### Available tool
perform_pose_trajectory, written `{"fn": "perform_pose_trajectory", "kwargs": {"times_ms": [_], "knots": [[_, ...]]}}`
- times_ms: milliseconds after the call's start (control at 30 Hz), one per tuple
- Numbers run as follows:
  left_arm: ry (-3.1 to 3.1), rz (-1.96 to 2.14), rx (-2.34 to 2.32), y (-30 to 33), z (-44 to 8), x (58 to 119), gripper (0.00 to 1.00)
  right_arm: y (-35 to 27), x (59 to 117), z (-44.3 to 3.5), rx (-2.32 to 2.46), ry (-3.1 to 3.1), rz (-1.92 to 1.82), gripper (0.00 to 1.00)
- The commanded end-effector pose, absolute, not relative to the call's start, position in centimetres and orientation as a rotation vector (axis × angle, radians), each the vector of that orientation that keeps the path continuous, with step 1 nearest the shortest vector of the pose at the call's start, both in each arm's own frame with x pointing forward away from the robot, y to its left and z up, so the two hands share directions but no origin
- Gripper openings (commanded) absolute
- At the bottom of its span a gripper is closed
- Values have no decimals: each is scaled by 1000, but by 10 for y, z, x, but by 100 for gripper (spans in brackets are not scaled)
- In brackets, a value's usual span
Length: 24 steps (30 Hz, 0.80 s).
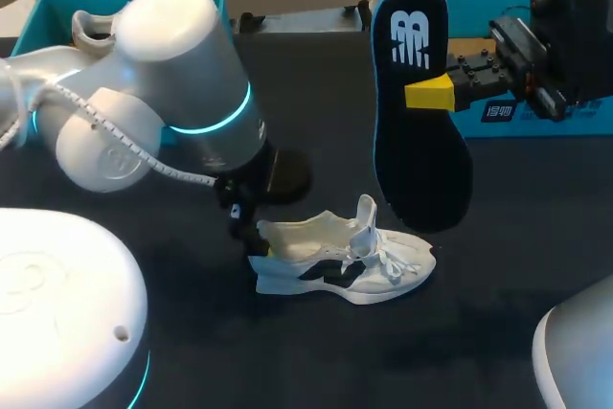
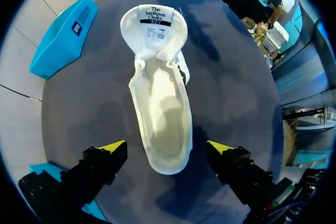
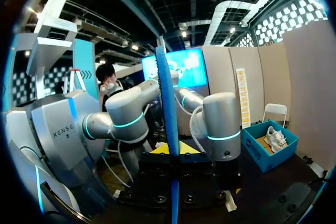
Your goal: Take the shoe out of the shoebox, open the shoe tongue, remove and reinsert the insole, then place the shoe into the shoebox
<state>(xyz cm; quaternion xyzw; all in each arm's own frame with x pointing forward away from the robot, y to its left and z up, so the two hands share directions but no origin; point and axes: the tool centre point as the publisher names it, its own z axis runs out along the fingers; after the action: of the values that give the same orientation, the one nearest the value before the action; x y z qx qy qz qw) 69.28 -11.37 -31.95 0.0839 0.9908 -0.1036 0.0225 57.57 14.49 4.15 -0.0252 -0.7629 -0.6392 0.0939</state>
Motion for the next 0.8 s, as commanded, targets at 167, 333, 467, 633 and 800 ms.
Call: {"fn": "perform_pose_trajectory", "kwargs": {"times_ms": [167, 333, 467, 633, 800], "knots": [[3084, -286, 292, -151, -337, 713, 100, 148, 579, 42, -72, -2264, -1891, 0], [3090, -271, 284, -164, -346, 724, 100, 148, 579, 42, -72, -2264, -1891, 0], [3095, -250, 275, -171, -354, 729, 100, 148, 579, 42, -72, -2264, -1891, 0], [3100, -197, 239, -180, -367, 733, 100, 148, 579, 42, -72, -2264, -1891, 0], [3099, -181, 196, -188, -375, 732, 100, 148, 579, 42, -72, -2264, -1891, 0]]}}
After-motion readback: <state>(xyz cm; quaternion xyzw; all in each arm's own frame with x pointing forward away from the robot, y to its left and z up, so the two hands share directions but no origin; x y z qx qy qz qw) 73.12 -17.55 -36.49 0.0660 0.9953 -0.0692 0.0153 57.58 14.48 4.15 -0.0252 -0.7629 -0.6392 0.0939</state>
